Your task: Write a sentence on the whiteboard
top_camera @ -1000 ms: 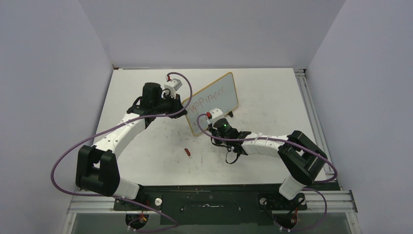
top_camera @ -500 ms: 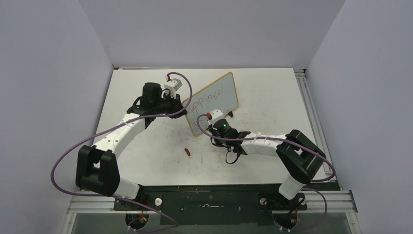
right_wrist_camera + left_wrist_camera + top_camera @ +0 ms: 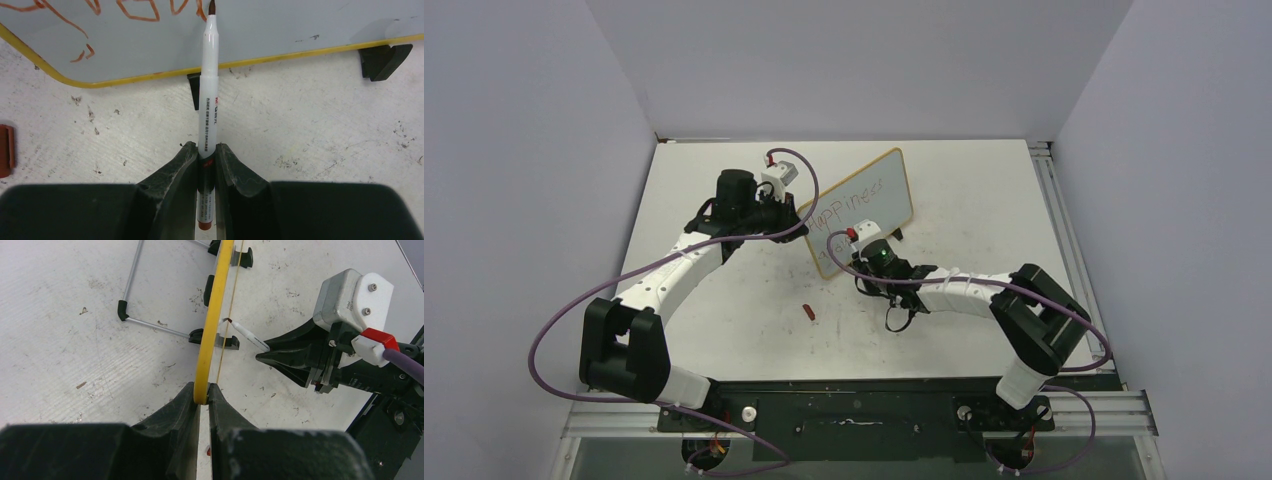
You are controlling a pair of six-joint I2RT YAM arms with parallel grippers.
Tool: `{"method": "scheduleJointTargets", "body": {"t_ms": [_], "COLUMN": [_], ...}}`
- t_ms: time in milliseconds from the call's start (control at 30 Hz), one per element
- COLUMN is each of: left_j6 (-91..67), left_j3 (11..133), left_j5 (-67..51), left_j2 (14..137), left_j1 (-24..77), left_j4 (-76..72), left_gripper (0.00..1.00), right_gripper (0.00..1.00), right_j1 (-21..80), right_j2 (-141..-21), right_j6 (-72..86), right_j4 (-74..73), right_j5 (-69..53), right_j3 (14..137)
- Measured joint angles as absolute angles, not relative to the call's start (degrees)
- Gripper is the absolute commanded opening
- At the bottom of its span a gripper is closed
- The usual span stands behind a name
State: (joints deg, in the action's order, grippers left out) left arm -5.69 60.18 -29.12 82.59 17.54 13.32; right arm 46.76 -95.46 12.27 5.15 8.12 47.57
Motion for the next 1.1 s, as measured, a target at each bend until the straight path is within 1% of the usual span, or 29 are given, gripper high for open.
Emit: {"method": "scheduleJointTargets", "body": {"t_ms": [400,1100], "left_j6": [-5.7,-5.7], "left_j3": [60.2,60.2], "left_j5": [-29.1,-29.1], "left_j2": [82.6,82.6], "left_j1": [17.5,17.5], "left_j4": [13.3,13.3], "left_gripper": [0.0,0.0], "right_gripper": [0.05,0.05], "right_j1": [46.2,46.2], "right_j2": [-95.5,-94.7], "right_j6": [11.0,10.1], "right_j4": [5.1,5.1], "right_j5": [8.2,7.6], "right_j3": [50.5,50.5]}}
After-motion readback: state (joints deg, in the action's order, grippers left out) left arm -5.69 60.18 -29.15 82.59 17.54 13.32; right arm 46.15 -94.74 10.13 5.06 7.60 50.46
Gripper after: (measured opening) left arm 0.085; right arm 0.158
